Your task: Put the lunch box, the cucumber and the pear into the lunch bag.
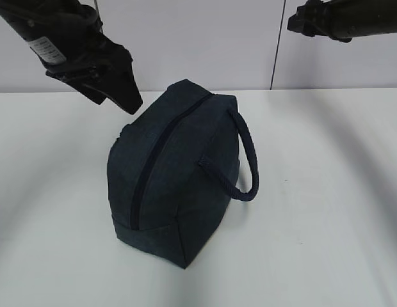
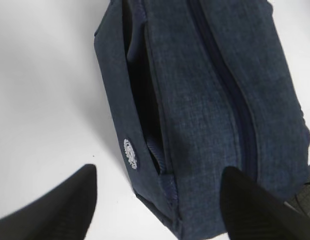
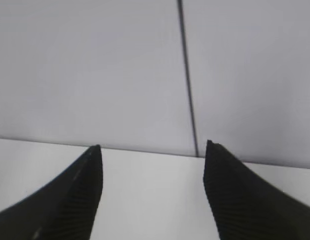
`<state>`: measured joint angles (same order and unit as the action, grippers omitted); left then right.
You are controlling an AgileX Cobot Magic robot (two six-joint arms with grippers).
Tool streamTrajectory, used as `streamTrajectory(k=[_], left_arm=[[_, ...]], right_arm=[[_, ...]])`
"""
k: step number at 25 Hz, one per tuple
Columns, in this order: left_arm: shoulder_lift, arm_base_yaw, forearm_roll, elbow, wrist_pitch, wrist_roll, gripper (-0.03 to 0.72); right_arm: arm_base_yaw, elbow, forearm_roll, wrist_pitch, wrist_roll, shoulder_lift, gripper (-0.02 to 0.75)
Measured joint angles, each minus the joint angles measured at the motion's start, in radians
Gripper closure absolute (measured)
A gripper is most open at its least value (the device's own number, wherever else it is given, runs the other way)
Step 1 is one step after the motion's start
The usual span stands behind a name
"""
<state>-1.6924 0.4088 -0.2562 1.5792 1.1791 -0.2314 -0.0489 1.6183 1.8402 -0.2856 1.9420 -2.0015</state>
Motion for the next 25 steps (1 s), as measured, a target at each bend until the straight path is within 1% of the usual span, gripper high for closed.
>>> streamTrajectory(k=[7,10,12,16,20,22,25], left_arm=[[0.0,0.0,-0.008,0.0,-0.017,0.0,0.232],[0.0,0.0,-0.009,0.0,-0.018,0.0,0.232],[0.0,0.0,-0.009,0.0,-0.019,0.0,0.232],[0.0,0.0,-0.009,0.0,-0.022,0.0,0.232],[0.0,0.0,-0.009,0.0,-0.031,0.0,0.232],[0.0,0.0,-0.009,0.0,-0.04,0.0,0.232],[0.0,0.0,-0.009,0.0,-0.044,0.0,0.232]], right_arm=[[0.0,-0.008,-0.002,0.244,-0.047,0.0,0.24],[-0.002,-0.016,-0.006,0.304,-0.047,0.0,0.24],[-0.01,-0.029,-0.006,0.313,-0.009,0.0,0.24],[-0.041,-0.079,-0.01,0.328,0.142,0.0,0.24],[-0.077,-0.121,-0.01,0.264,0.309,0.0,0.241],[-0.079,-0.123,-0.01,0.226,0.288,0.0,0.243],[-0.077,-0.125,-0.01,0.167,0.102,0.002,0.264]])
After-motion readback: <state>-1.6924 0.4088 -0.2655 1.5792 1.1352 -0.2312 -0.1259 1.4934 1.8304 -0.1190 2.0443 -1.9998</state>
